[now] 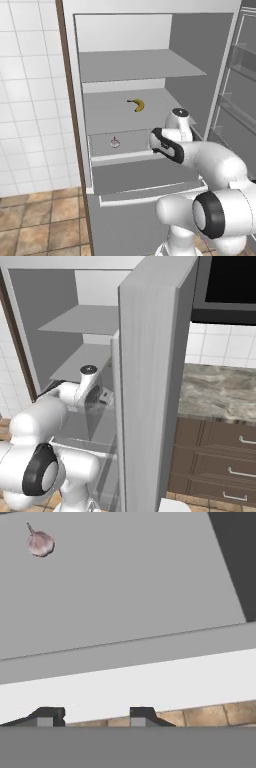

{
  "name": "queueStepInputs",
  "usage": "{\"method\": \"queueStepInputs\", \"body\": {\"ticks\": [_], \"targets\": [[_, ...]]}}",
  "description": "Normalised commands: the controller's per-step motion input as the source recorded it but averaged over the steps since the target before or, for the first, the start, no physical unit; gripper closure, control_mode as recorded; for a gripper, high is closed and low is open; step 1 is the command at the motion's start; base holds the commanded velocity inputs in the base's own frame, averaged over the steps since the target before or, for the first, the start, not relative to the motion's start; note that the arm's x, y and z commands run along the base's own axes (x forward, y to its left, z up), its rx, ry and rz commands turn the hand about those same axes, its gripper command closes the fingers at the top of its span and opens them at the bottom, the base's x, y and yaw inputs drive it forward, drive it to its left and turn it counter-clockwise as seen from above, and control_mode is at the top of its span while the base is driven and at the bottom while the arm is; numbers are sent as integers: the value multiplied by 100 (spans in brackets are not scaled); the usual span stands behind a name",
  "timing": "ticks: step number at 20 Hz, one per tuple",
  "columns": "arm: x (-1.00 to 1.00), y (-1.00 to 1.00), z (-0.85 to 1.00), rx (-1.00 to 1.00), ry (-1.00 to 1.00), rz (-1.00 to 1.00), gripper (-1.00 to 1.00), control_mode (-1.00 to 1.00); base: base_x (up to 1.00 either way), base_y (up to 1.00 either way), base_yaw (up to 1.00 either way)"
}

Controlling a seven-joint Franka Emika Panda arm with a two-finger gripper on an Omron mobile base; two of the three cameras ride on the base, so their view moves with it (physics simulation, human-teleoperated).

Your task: Fully open the fridge drawer.

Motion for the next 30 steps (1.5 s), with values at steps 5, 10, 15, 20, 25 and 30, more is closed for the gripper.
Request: {"method": "queueStepInputs", "body": {"ticks": [5,10,15,20,25,30], "targets": [[-100,-40,-65,-3,4,0,-100,-100,0,0,0],[-100,-40,-67,-3,8,0,-100,-100,0,0,0],[-100,-47,-51,0,3,0,-100,-100,0,0,0],[-100,-32,3,4,-9,0,-100,-100,0,0,0],[-98,-1,96,19,-38,0,-100,-100,0,0,0],[-71,27,100,10,-43,-1,-100,-100,0,0,0]]}}
